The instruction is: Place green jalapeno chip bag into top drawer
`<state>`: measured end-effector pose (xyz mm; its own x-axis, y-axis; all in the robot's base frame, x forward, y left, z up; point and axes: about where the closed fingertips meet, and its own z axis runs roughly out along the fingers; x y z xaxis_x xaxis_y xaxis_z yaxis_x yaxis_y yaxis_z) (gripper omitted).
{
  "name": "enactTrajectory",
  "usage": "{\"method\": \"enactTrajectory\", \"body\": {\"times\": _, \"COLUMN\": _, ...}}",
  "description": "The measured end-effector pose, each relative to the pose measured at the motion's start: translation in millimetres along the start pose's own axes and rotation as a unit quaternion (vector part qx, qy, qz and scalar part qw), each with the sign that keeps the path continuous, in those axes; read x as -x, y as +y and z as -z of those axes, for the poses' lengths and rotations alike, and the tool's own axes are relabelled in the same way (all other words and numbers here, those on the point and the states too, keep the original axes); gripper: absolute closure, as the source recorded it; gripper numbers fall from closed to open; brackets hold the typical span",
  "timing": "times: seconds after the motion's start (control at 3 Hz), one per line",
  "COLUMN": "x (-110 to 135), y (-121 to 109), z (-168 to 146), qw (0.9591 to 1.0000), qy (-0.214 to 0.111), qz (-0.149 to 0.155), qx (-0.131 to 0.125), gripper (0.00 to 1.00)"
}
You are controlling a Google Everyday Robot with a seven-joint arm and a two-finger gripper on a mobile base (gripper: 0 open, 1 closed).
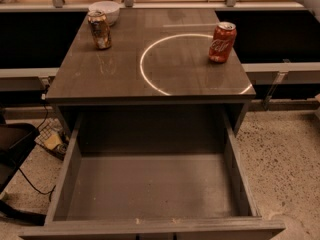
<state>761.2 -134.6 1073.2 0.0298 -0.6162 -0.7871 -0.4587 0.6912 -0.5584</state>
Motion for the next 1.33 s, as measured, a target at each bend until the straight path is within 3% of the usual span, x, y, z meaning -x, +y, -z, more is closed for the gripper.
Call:
{"method": "enactTrajectory", "body": {"times": 0.67, "x": -100.2, "y": 70.0, "z": 32.3, "qw": 0.9967, "qy": 0.042, "qz": -0.069, "qx": 0.009, "gripper": 1.0}}
{"method": "enactTrajectory", "body": {"times": 1.0, "x": -99.4, "y": 69.5, "z": 32.4, "qw": 0.9968, "qy": 0.041, "qz": -0.069, "qx": 0.009, "gripper": 1.0}}
{"method": "enactTrajectory", "body": {"times": 1.33, "x": -86.5, "y": 76.4, "z": 23.8, "qw": 0.9966, "qy": 0.034, "qz": -0.062, "qx": 0.042, "gripper": 1.0}}
